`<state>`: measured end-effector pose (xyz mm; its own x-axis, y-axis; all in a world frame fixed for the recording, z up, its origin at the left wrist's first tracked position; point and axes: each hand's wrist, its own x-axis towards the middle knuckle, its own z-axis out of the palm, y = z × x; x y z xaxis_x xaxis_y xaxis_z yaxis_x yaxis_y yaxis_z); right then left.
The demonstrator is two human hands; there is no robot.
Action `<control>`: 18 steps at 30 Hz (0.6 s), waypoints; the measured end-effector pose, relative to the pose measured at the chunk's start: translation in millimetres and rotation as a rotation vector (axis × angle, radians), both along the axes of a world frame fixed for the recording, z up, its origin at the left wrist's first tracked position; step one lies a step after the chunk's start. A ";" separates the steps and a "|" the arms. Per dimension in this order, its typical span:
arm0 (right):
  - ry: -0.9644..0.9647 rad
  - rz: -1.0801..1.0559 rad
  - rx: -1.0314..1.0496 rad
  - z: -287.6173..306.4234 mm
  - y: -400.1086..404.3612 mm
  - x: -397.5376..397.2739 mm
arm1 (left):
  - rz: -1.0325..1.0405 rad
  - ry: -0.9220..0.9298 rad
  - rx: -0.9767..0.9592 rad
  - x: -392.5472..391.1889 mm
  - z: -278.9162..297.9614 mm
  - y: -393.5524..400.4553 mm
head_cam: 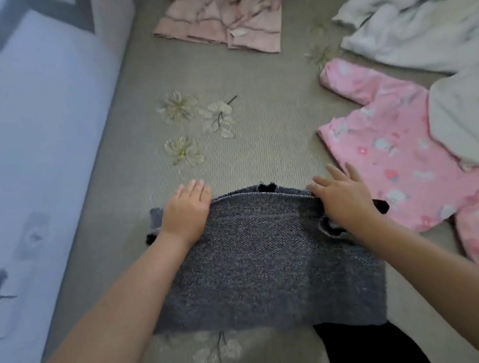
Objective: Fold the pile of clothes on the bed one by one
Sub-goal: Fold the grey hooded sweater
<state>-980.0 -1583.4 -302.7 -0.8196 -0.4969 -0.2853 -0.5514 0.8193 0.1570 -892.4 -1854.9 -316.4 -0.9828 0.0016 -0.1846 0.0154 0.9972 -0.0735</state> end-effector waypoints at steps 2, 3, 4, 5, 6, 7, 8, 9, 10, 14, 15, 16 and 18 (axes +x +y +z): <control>-0.041 -0.048 0.045 -8.0 -7.4 -25.5 | -0.004 -0.054 -0.038 -32.7 -17.5 -2.7; -0.063 -0.086 0.071 -15.0 -10.8 -34.6 | 0.021 -0.076 -0.041 -45.2 -29.7 -2.3; -0.082 -0.135 0.096 -24.1 -13.5 -40.7 | 0.062 -0.078 -0.032 -54.6 -42.7 -1.1; -0.099 -0.188 0.111 -34.8 -15.4 -43.1 | 0.111 -0.064 -0.012 -59.7 -55.8 1.1; -0.112 -0.230 0.112 -46.8 -17.3 -42.1 | 0.149 -0.041 0.013 -60.6 -69.1 3.9; -0.123 -0.247 0.103 -59.6 -19.1 -37.4 | 0.163 -0.031 0.041 -58.0 -82.3 6.8; -0.130 -0.241 0.089 -72.5 -20.5 -29.0 | 0.156 -0.043 0.070 -51.8 -95.0 9.6; -0.135 -0.225 0.062 -85.8 -21.0 -18.7 | 0.139 -0.070 0.093 -43.0 -107.6 10.5; -0.146 -0.210 0.029 -99.1 -20.3 -7.9 | 0.135 -0.097 0.115 -32.8 -119.9 9.3; -0.203 -0.246 -0.052 -141.7 -3.2 17.9 | 0.400 -0.147 0.233 5.3 -150.1 -13.7; -0.198 -0.278 -0.064 -148.3 2.4 18.6 | 0.454 -0.160 0.248 12.0 -154.5 -19.3; -0.187 -0.303 -0.076 -154.3 7.1 18.1 | 0.482 -0.176 0.241 17.3 -159.0 -23.7; -0.189 -0.340 -0.111 -165.8 13.9 14.0 | 0.540 -0.225 0.205 22.4 -168.6 -29.8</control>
<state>-966.0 -1569.5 -468.5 -0.8807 -0.2430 -0.4067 -0.2571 0.9662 -0.0205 -870.0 -1884.8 -484.9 -0.7918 -0.4277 -0.4361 -0.5025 0.8620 0.0669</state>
